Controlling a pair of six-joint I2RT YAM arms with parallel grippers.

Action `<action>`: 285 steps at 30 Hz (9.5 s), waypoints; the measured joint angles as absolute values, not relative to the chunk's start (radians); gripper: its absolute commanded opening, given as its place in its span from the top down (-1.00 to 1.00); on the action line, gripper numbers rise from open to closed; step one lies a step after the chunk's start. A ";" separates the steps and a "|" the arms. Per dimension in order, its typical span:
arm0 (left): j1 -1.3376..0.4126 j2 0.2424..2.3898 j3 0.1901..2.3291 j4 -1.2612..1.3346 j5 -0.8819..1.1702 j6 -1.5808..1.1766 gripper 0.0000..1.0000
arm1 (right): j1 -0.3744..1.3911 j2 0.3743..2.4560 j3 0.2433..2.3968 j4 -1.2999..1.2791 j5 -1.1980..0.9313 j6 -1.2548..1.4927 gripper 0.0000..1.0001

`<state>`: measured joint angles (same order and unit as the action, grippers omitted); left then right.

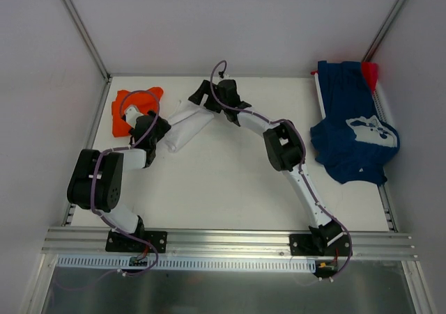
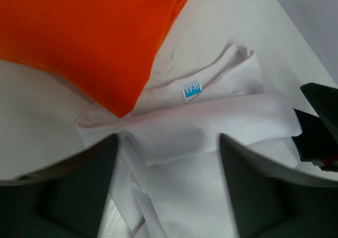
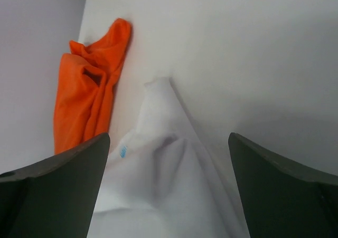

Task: Fold and stack the t-shirts
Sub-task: Fold the long partially folded tshirt into a neat square, then put the neatly folded tshirt into the corner of the board with the left arm

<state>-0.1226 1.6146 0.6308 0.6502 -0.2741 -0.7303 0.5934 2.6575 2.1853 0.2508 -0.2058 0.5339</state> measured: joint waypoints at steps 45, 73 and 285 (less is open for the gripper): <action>-0.163 0.467 0.374 0.066 -0.210 -0.661 -0.98 | 0.852 2.467 1.882 0.270 -0.094 0.567 0.99; -0.164 0.434 0.311 0.000 -0.154 -0.707 -0.96 | 0.810 1.847 0.775 0.634 -0.033 0.536 0.99; 0.466 1.884 1.588 -0.490 0.217 -0.304 -0.92 | 1.224 0.026 0.496 -0.805 0.641 0.521 -0.94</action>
<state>0.4664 1.8839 1.5875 -0.4896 0.2169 -0.3042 1.2240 0.0261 0.4961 -0.8051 0.6415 0.5209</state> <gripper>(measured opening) 0.956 0.970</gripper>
